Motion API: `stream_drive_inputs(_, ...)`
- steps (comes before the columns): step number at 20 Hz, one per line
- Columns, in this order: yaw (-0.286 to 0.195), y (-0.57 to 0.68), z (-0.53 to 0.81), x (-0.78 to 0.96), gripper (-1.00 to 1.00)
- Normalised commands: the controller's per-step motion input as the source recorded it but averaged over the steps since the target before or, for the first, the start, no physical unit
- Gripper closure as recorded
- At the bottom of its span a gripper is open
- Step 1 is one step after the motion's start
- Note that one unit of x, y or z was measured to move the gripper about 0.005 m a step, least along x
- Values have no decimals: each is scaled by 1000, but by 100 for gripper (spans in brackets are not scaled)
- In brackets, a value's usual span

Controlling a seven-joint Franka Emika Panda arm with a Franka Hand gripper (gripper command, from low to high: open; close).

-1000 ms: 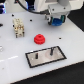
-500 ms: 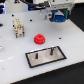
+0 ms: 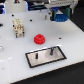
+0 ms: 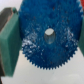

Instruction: Insert the blue gear onto the right peg, followed by the red gear

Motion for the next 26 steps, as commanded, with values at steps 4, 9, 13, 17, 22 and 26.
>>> stream_drive_inputs(4,0,-261,374,795,100)
stream_drive_inputs(9,0,-263,359,796,100)
stream_drive_inputs(13,0,-277,304,800,100)
stream_drive_inputs(17,0,-273,257,801,100)
stream_drive_inputs(22,0,-287,127,750,100)
stream_drive_inputs(26,0,-231,19,636,100)
